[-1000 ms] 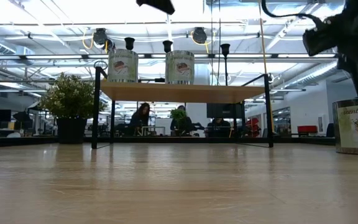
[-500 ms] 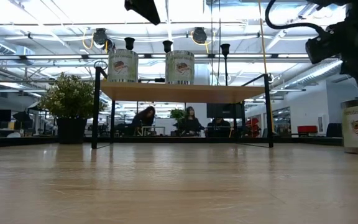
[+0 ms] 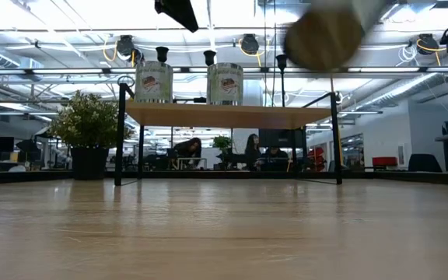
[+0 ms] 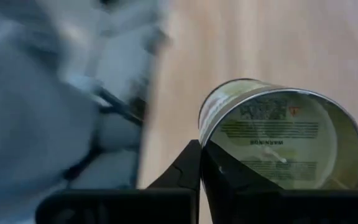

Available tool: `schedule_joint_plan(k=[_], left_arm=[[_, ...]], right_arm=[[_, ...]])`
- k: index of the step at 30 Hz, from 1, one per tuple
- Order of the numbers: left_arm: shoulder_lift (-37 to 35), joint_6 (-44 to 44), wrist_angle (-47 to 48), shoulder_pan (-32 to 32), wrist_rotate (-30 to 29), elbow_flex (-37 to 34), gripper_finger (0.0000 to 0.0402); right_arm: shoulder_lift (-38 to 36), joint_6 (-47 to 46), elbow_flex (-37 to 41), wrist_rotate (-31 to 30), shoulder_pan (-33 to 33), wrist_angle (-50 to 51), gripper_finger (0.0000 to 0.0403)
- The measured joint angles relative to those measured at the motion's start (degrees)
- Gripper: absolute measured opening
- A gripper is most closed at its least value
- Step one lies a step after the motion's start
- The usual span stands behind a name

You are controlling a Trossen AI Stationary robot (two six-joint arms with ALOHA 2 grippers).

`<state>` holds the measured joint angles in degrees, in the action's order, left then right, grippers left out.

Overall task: Pick & Place candle stick holders
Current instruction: Put the silver scented candle on the shelf aligned with the silver scented candles

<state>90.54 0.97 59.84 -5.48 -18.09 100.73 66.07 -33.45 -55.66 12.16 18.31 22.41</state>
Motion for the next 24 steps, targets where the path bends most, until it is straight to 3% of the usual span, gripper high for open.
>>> schedule_joint_plan(k=[2,5,11,13,18,24], left_arm=[[0.0,0.0,0.6,0.0,0.0,0.0,0.0069],[0.0,-0.1,1.2,0.0,0.0,0.0,0.0069],[0.0,-1.1,2.1,0.0,0.0,0.0,0.0069],[0.0,-0.9,2.1,0.0,0.0,0.0,0.0069],[0.0,-1.1,2.1,0.0,0.0,0.0,0.0069],[0.0,-1.2,2.1,0.0,0.4,0.0,0.0069]], right_arm=[[0.0,7.2,-2.9,1.8,-0.3,-3.6,0.0002],[0.1,16.2,-8.9,-0.8,-1.1,0.6,0.0001],[2.5,31.3,-21.1,-18.7,-7.2,20.5,0.0001],[3.1,34.7,-23.6,-21.6,-11.1,23.2,0.0001],[4.8,39.9,-24.6,-18.1,-22.3,26.0,0.0001],[7.2,48.3,-24.5,-13.4,-31.2,33.4,0.0]])
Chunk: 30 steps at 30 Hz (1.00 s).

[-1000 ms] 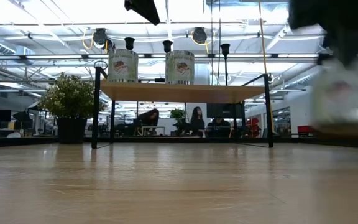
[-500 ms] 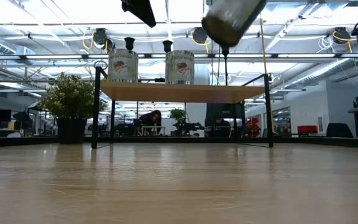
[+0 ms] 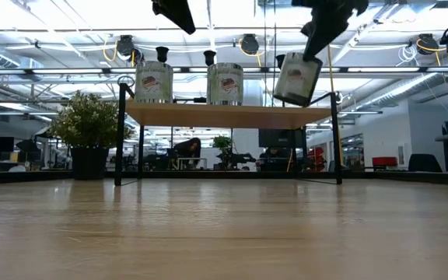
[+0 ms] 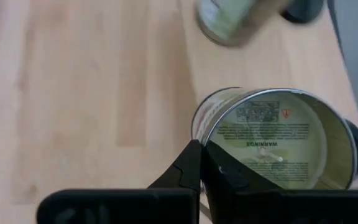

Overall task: Pick & Place candle stick holders
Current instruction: Put the silver scented candle on the shelf aligned with the silver scented candles

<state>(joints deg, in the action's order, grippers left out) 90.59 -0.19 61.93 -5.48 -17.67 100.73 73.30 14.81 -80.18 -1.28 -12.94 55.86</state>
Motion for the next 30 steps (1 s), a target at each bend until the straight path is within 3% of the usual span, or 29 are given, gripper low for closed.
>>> schedule_joint_plan(k=[7,13,22,30], left_arm=[[0.0,0.2,0.0,0.0,0.0,0.0,0.0069],[0.0,0.3,0.0,0.0,0.2,0.0,0.0069],[0.0,-0.2,0.0,0.0,0.2,0.0,0.0069],[0.0,-2.0,0.0,0.0,0.2,0.0,0.0069]], right_arm=[[1.3,6.6,0.0,0.4,-5.3,0.5,0.0],[1.2,13.0,0.0,7.2,-7.9,2.0,0.0014],[1.3,12.9,0.0,7.1,-10.8,-1.4,0.004],[2.6,18.4,0.0,7.3,-11.8,-2.9,0.0047]])
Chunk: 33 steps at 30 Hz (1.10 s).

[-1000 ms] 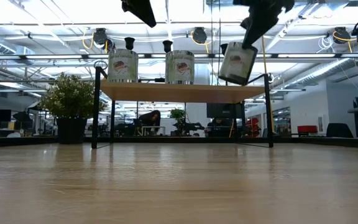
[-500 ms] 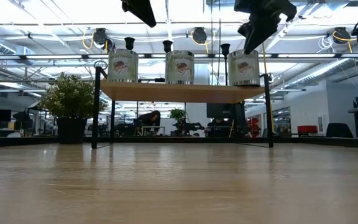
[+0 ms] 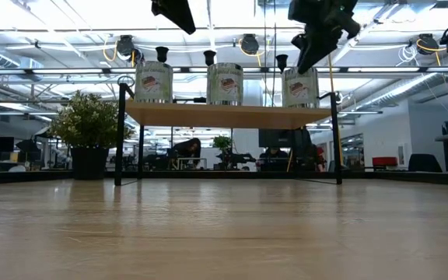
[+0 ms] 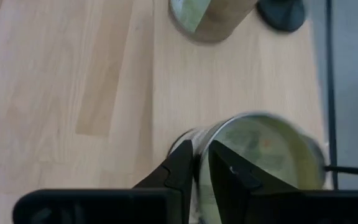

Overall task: Pick & Place candle stick holders
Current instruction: Put the silver scented candle on the shelf aligned with the silver scented candles

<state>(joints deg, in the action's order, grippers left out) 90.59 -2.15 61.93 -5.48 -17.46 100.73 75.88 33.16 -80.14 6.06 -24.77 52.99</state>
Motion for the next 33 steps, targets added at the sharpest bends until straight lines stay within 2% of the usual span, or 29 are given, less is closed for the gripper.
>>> schedule_joint_plan(k=[7,14,21,33], left_arm=[[0.0,0.0,0.0,0.0,2.9,0.0,0.0069],[0.0,0.0,0.0,0.0,2.9,0.0,0.0069],[0.0,0.0,0.0,0.0,2.9,0.0,0.0069],[0.0,0.4,0.0,0.0,3.0,0.0,0.0069]], right_arm=[[0.5,1.4,0.0,0.0,0.0,1.8,0.0043],[0.5,5.3,0.0,0.1,0.0,2.6,0.0005],[0.5,8.4,0.0,0.2,0.0,2.6,0.0017],[0.5,6.5,0.0,0.2,0.0,1.5,0.0018]])
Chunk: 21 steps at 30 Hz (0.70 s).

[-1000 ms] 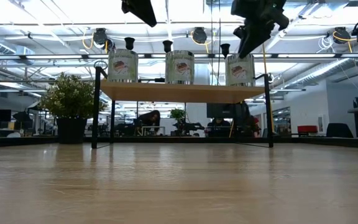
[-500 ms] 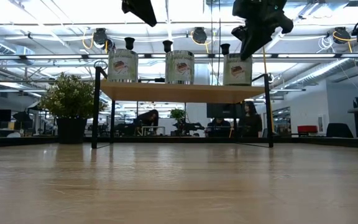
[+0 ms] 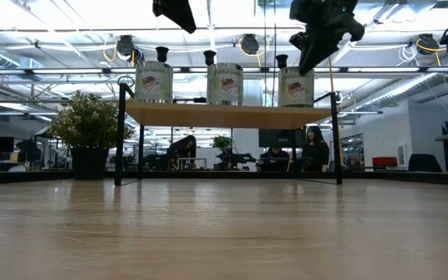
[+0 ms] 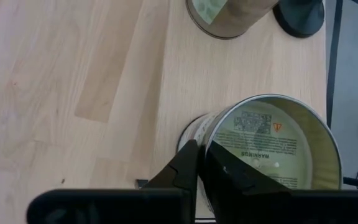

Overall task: Pick & Place candle stick holders
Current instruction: Put the silver scented candle on the shelf aligned with the silver scented candles

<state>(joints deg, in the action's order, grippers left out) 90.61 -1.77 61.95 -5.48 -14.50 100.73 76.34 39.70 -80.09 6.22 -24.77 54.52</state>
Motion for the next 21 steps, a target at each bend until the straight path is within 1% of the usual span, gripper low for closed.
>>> schedule_joint_plan(k=[11,16,21], left_arm=[[0.0,0.1,0.0,0.0,0.0,0.0,0.0069],[0.0,0.0,0.0,0.0,0.0,0.0,0.0069],[0.0,0.0,0.0,0.0,0.0,0.0,0.0069]], right_arm=[[0.0,-1.5,0.0,-0.1,0.0,0.0,0.0018],[0.0,-4.4,0.0,-0.1,0.1,0.3,0.0018],[0.0,-5.0,0.0,-0.3,0.1,-0.1,0.0018]])
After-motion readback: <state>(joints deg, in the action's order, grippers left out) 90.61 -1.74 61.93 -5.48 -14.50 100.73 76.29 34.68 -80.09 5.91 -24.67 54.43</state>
